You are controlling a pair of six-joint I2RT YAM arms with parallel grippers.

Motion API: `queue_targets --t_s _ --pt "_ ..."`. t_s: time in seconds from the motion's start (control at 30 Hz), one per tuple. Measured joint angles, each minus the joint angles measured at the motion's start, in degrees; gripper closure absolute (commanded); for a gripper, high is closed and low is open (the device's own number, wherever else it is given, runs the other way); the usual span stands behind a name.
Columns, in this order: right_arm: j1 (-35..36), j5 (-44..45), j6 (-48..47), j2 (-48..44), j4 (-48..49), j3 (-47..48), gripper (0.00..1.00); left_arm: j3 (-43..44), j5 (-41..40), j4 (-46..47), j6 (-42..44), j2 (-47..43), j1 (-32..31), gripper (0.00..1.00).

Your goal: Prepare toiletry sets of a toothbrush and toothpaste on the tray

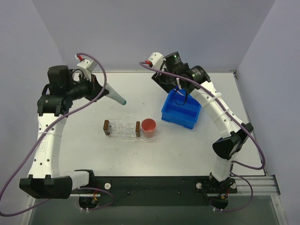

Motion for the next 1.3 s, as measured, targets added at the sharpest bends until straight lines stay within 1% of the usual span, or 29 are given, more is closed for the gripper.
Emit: queue_targets --t_s 0.13,0.27,0.53,0.7,0.87,1.03,1.3 --pt "-1.7 0.2 0.0 0.0 0.0 1.0 0.49 -0.2 -2.5 -5.0 5.8 -1.9 0.3 1.00" --pt "-1.7 0.1 0.4 0.0 0.0 0.8 0.49 -1.9 -4.1 -8.5 10.4 -4.2 0.3 1.00" --pt "-1.7 -0.3 1.4 -0.1 -0.2 -1.6 0.49 -9.5 -7.2 -11.7 16.8 -9.4 0.4 1.00" --pt "-1.7 -0.4 1.4 -0.2 -0.1 -1.6 0.49 -14.5 -9.5 -11.7 20.0 -11.3 0.6 1.00" --pt "-1.7 -0.5 1.3 -0.2 -0.1 -1.6 0.49 -18.2 -11.0 -10.0 21.0 -11.3 0.8 1.00" --pt "-1.7 -0.5 1.3 -0.2 -0.1 -1.6 0.49 -20.0 -11.9 -7.1 21.2 -11.0 0.8 1.00" --pt "-1.7 -0.7 1.2 -0.2 0.0 -2.1 0.50 -20.1 -12.2 -3.0 21.0 -8.1 0.8 1.00"
